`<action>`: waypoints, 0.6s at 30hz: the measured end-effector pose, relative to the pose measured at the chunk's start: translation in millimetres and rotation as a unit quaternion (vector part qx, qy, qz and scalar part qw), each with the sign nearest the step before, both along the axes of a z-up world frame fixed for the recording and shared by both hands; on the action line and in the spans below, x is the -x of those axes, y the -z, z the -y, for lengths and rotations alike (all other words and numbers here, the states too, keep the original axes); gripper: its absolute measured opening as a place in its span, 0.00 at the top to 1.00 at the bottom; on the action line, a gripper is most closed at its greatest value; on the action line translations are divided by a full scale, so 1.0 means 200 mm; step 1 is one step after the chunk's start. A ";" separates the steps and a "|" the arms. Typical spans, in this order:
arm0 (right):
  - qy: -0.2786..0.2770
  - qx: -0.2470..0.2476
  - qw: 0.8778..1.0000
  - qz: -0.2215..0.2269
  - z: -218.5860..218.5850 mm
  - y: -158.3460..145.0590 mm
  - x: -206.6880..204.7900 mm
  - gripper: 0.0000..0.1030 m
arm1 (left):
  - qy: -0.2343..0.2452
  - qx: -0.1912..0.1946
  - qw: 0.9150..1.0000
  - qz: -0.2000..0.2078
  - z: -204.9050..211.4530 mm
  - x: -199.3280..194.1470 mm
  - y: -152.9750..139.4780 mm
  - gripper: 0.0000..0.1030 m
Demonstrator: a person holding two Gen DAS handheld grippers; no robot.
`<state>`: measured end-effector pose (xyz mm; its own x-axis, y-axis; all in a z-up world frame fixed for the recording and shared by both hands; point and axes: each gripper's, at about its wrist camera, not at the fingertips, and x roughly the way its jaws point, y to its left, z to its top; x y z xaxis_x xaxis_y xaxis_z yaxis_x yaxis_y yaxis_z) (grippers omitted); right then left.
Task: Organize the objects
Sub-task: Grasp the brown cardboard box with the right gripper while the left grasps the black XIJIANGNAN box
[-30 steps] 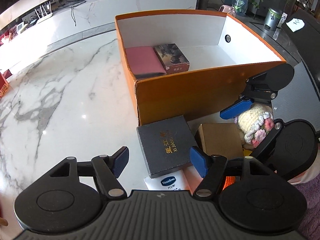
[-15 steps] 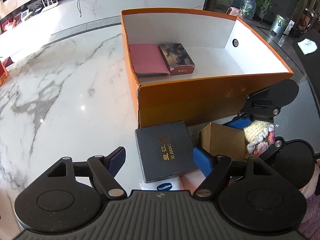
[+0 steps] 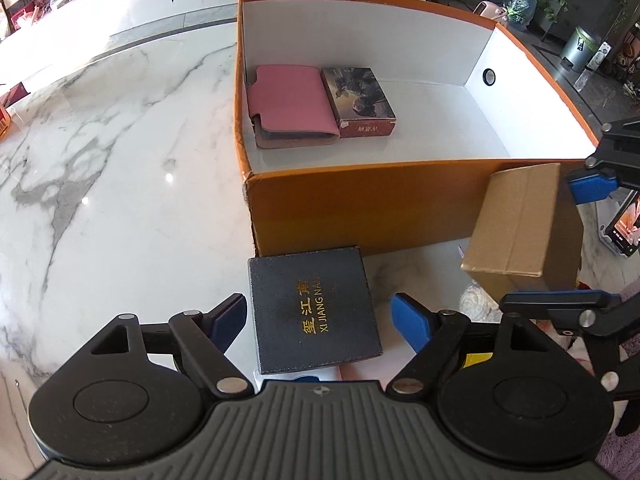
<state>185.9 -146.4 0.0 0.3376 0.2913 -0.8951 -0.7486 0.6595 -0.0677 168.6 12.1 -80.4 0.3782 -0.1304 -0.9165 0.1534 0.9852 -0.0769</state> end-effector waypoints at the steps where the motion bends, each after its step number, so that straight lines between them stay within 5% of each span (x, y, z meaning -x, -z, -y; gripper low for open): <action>1: -0.001 0.003 1.000 0.003 0.00 0.00 0.01 0.39 | 0.002 -0.008 1.000 -0.002 0.01 -0.01 0.01 0.09; 7: 0.003 -0.004 1.000 0.005 0.05 0.01 0.01 0.39 | 0.001 -0.035 0.999 -0.015 0.04 -0.03 0.09 0.09; 18: 0.001 -0.028 1.000 -0.007 0.06 0.00 0.01 0.39 | -0.019 -0.018 1.000 -0.008 0.00 0.01 0.06 0.14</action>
<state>183.3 -157.6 0.4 0.3259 0.3403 -0.8820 -0.7477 0.6637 -0.0201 165.7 13.1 -92.2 0.3666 -0.0828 -0.9267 0.1150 0.9924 -0.0432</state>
